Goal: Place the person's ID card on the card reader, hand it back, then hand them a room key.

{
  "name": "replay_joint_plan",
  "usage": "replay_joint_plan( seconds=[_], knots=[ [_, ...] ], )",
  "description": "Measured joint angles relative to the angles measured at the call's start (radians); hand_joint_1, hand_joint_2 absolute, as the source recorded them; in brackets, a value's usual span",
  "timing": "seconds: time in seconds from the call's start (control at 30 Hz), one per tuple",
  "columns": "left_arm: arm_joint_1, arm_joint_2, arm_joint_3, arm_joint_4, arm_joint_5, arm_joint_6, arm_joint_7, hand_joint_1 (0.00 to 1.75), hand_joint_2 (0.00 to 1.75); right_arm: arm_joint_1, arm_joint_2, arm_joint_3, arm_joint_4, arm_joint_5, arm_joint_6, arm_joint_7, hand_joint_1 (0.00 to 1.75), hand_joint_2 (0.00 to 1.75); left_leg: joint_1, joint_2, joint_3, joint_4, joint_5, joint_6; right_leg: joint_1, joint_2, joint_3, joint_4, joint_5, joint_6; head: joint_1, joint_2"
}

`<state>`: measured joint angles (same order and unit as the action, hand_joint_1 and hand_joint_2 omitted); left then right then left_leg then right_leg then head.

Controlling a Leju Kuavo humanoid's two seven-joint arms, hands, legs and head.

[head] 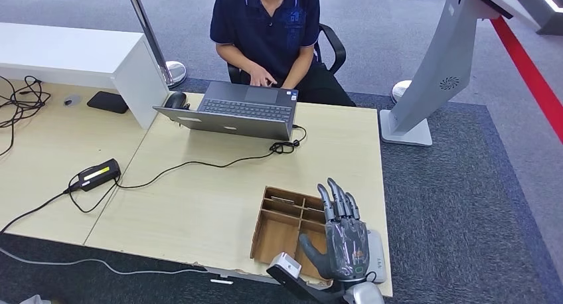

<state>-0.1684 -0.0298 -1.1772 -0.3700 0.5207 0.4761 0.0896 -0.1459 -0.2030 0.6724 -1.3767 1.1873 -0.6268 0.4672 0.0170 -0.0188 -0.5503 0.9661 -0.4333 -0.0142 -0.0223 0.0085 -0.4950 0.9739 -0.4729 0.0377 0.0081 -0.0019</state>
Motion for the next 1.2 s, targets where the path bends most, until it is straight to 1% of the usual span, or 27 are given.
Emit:
replay_joint_plan(
  seconds=[1.2],
  knots=[
    [0.0, 0.0, 0.0, 0.0, 0.0, 0.0, 0.0, 0.0, 0.0, -0.001, -0.006, 0.002, 0.001, -0.014, 0.0, 0.0, 0.02, 1.75, 0.0, 0.0, 0.0, 0.0, 0.0, 0.0, 0.0, 0.0, 0.0, 0.0, 0.0, 0.0, 0.0, 0.0]
  ],
)
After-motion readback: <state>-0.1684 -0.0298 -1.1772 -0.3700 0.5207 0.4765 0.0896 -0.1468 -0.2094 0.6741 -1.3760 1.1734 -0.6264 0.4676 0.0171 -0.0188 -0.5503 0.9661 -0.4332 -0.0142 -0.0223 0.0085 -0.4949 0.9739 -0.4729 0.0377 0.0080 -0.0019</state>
